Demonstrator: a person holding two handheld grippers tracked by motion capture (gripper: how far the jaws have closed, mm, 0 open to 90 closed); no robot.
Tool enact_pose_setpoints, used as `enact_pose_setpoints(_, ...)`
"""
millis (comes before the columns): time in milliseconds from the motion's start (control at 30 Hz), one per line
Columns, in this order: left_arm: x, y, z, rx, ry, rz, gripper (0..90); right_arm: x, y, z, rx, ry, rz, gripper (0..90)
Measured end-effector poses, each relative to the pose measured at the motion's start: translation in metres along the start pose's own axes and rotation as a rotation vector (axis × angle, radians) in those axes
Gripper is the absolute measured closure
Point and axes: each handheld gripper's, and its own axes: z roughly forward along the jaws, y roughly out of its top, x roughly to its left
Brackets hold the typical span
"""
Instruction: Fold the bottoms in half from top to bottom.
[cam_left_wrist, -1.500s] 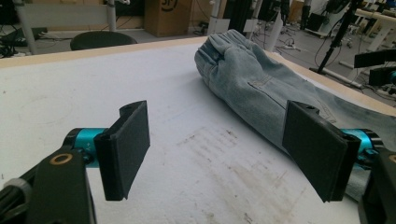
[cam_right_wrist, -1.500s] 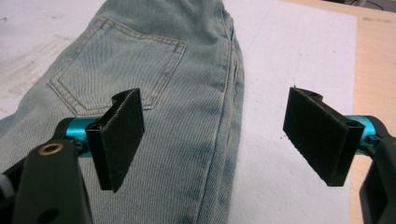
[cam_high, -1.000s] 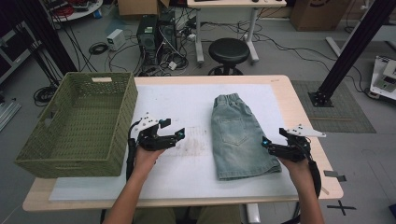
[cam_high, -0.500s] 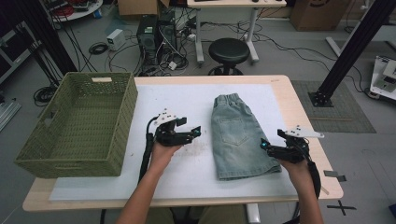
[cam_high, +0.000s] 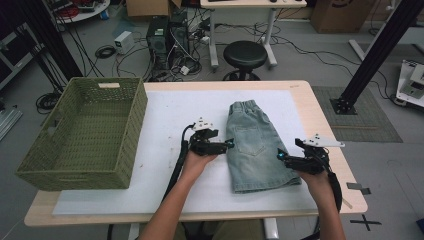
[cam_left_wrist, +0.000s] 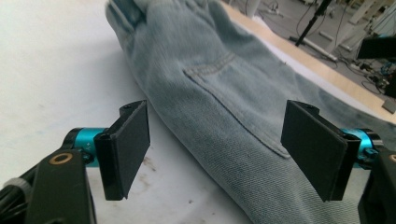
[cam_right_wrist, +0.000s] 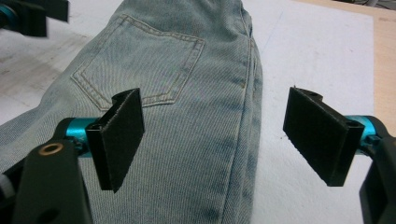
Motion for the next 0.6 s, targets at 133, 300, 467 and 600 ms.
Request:
enact_pose_setpoints(133,-0.004,0.001,0.017,0.084,0.024,-0.027,23.8,-0.001,-0.001,0.001,0.003,0.003,0.0,20.9)
enact_pose_setpoints(300,-0.009,-0.002,0.03,0.126,0.026,-0.04,23.8,-0.001,-0.002,0.002,0.006,0.008,0.001,20.9)
enact_pose_setpoints(467,-0.01,-0.004,0.035,0.166,0.035,-0.06,27.4,0.0,-0.001,0.003,0.011,0.013,0.0,20.9)
enact_pose_setpoints(600,-0.012,-0.005,0.037,0.185,0.035,-0.052,38.7,-0.001,-0.003,0.005,0.018,0.01,0.005,20.9)
